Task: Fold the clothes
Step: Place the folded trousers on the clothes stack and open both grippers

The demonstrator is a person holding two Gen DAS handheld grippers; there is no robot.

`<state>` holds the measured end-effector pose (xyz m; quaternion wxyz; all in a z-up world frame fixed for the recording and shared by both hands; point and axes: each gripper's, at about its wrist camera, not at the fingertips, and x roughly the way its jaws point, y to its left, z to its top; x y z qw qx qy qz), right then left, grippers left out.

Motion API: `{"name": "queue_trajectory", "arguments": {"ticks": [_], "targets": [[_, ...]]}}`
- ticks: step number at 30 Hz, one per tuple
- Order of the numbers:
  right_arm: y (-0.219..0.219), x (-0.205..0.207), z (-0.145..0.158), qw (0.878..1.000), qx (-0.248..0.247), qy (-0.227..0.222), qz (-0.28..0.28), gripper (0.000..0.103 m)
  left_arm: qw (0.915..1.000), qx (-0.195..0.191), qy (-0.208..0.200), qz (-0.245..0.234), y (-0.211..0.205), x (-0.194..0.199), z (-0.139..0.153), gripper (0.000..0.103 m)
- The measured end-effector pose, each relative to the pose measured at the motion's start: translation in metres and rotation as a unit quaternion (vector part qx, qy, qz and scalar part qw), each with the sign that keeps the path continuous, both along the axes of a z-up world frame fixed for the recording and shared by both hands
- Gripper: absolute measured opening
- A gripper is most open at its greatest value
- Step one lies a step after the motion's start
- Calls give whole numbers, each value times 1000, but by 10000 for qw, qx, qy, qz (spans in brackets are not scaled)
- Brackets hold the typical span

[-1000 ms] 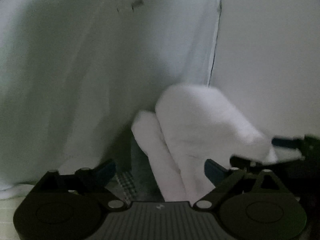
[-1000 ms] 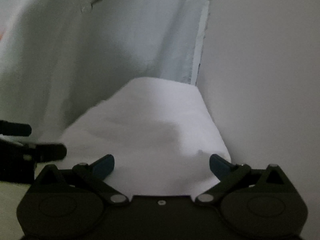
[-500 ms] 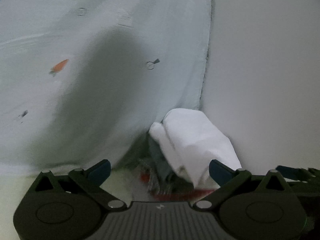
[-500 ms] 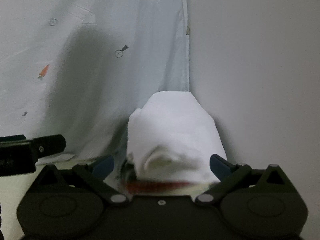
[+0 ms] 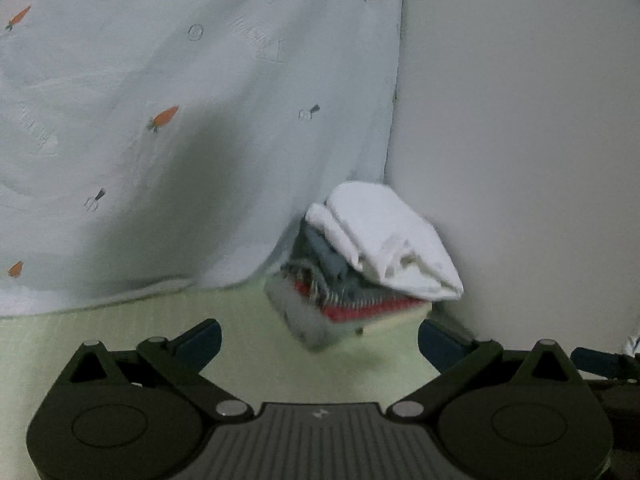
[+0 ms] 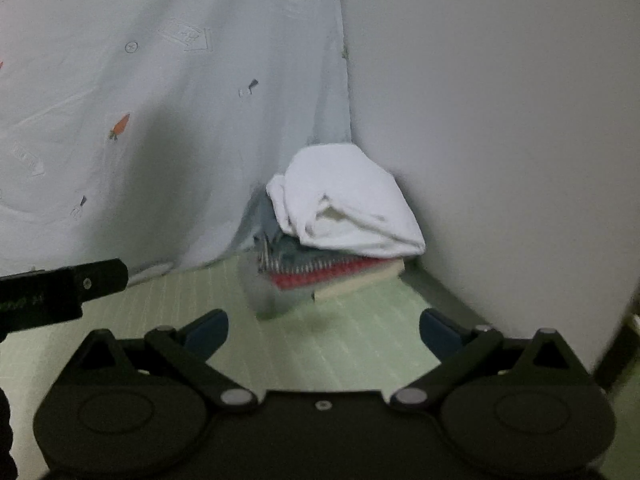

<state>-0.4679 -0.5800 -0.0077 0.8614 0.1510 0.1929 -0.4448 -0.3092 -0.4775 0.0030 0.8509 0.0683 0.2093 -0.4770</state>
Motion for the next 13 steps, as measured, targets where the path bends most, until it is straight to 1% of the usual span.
{"name": "queue_trajectory", "arguments": {"ticks": [4,8,13], "targets": [[40,-8,0,9998,78,-7,-169,103,9998,70,-13,-201,31,-7,-4,103],[65,-8,1,9995,84,85,-283,103,9993,190,49,-323,55,-7,-8,103],[87,-10,3,9992,79,41,-387,103,9991,135,-22,-413,72,-7,-5,103]]}}
